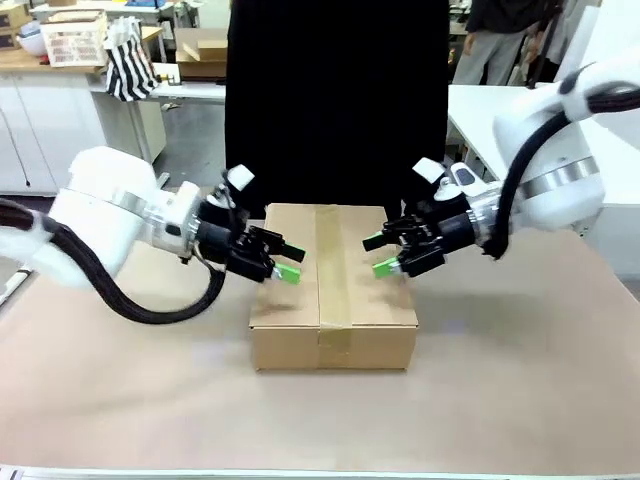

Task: Pack the gift set into the box.
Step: Press and hold the closed box until the human finishes sealing it.

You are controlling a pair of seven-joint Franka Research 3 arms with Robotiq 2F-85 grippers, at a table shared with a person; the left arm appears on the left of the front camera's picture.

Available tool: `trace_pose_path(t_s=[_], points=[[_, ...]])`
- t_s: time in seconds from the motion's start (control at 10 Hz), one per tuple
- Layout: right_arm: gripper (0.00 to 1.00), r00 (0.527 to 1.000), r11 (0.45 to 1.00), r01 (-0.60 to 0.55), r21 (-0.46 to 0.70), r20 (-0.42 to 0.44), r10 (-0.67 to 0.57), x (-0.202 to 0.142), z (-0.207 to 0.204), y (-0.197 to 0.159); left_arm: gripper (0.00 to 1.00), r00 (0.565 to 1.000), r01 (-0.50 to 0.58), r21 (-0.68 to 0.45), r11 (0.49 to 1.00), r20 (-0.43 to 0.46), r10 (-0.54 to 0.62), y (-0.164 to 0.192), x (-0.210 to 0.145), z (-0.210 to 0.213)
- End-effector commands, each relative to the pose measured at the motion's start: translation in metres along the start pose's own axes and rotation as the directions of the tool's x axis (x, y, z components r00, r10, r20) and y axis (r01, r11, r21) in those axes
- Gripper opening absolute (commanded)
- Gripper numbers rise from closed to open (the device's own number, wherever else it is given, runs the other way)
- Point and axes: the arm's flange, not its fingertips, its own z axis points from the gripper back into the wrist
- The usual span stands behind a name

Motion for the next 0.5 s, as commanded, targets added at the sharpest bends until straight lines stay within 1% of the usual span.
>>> trace_pose_path(t_s=[0.0, 0.1, 0.2, 0.3, 0.4], points=[[1.0, 0.972, 0.979, 0.178, 0.103, 0.135, -0.191, -0.008, 0.062, 0.078, 1.0, 0.955, -0.295, -0.119, 0.948, -0.001, 0.297, -0.034, 0.03, 0.056], [1.0, 0.942, 0.96, 0.235, 0.15, 0.208, -0.263, -0.034, 0.085, 0.106, 1.0, 0.919, -0.387, -0.131, 0.913, 0.02, 0.393, -0.047, 0.029, 0.09], [1.0, 0.889, 0.923, 0.336, 0.19, 0.259, -0.377, -0.069, 0.105, 0.122, 1.0, 0.873, -0.471, -0.142, 0.871, 0.068, 0.483, -0.059, 0.021, 0.123], [1.0, 0.825, 0.883, 0.407, 0.235, 0.32, -0.466, -0.109, 0.124, 0.129, 1.0, 0.817, -0.539, -0.173, 0.825, 0.132, 0.561, -0.07, 0.008, 0.158], [1.0, 0.766, 0.874, 0.403, 0.27, 0.424, -0.484, -0.144, 0.141, 0.133, 1.0, 0.729, -0.632, -0.185, 0.753, 0.187, 0.658, -0.078, -0.013, 0.187]])
